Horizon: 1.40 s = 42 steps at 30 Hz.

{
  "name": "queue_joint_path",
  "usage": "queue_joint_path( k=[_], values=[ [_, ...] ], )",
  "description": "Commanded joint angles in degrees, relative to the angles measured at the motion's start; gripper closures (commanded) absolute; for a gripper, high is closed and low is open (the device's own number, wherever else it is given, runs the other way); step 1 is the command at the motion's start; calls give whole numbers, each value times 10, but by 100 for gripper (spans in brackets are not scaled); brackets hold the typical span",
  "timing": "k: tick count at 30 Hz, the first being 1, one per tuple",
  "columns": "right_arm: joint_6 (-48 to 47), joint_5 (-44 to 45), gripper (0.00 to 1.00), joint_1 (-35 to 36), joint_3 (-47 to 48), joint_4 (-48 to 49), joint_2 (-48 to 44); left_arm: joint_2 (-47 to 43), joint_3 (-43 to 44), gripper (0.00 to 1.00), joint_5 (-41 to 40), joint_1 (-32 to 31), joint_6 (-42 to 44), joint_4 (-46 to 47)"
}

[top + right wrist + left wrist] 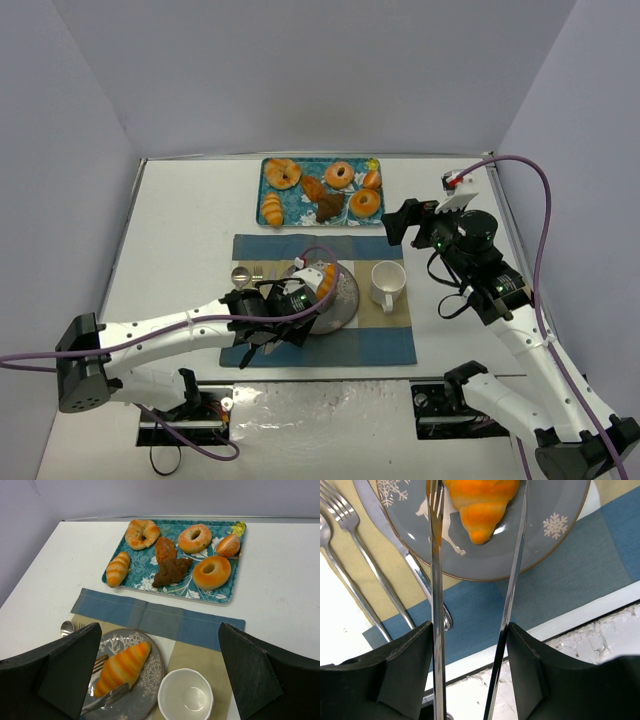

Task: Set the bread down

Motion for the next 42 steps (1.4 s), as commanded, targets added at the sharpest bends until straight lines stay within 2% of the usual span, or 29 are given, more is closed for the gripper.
queue_joint_path(
  k=[1, 11, 17, 21, 25, 29, 42],
  values=[
    [-5, 5, 0, 4, 6, 43, 0, -38, 43, 46, -28, -5, -12, -7],
    [-4, 5, 0, 5, 7, 43, 0, -45, 74, 45, -69, -8, -11, -30],
    [-4, 2, 0, 5, 8, 44, 2, -1, 120, 42, -116, 10, 2, -21],
    [-6, -1, 0, 4, 9, 43, 1, 39, 148, 42, -94, 50, 31, 19],
    [-4, -4, 0, 5, 9, 43, -1, 79, 181, 42, -52, 119, 64, 66],
    [-4, -4, 0, 5, 8, 43, -3, 143, 244, 42, -27, 172, 100, 89],
    [-7, 0, 0, 8, 8, 41, -8, 343, 478, 42, 29, 248, 153, 69]
  ],
)
